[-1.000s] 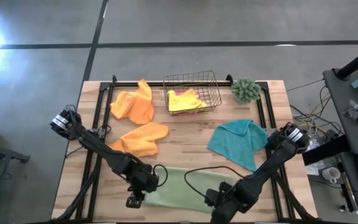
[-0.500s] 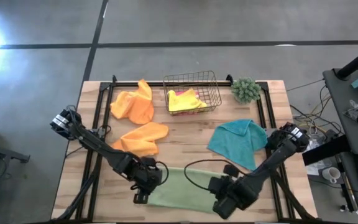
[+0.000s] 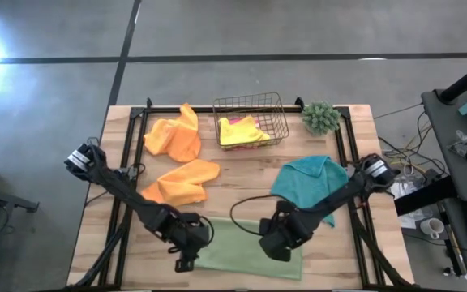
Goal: Fold microfiber towels
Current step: Fold the green microfiber cloth
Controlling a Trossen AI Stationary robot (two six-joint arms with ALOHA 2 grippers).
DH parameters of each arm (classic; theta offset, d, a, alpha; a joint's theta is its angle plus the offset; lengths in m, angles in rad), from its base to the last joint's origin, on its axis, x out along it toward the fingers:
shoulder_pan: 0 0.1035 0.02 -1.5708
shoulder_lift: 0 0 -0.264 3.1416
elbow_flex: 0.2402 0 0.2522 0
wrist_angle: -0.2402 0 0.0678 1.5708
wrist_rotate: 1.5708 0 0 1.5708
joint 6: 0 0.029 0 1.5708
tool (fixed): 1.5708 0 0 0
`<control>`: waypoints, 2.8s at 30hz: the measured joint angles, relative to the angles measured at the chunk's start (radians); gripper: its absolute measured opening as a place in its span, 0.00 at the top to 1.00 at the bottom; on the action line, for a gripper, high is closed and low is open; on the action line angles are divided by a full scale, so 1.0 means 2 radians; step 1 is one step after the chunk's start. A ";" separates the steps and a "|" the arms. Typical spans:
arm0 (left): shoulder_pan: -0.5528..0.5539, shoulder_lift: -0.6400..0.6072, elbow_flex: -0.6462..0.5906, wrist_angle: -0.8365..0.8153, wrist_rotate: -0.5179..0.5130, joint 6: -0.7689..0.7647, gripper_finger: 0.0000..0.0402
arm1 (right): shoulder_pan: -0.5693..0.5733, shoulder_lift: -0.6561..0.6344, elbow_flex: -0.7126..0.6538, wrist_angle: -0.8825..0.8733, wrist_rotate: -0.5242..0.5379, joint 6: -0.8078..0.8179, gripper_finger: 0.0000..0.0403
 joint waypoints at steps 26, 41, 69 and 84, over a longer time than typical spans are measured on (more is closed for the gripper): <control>0.092 0.080 -0.111 0.182 -0.033 0.079 0.70 | 0.042 -0.005 -0.154 0.238 -0.058 0.179 0.98; 0.248 0.079 -0.098 0.178 -0.049 0.208 0.79 | 0.071 -0.004 -0.151 0.302 -0.060 0.316 0.98; 0.256 -0.029 -0.108 0.078 0.005 0.251 0.79 | 0.065 -0.001 -0.121 0.217 -0.004 0.349 0.98; 0.247 0.094 -0.115 0.180 -0.003 0.214 0.79 | 0.052 0.037 -0.129 0.315 -0.011 0.363 0.98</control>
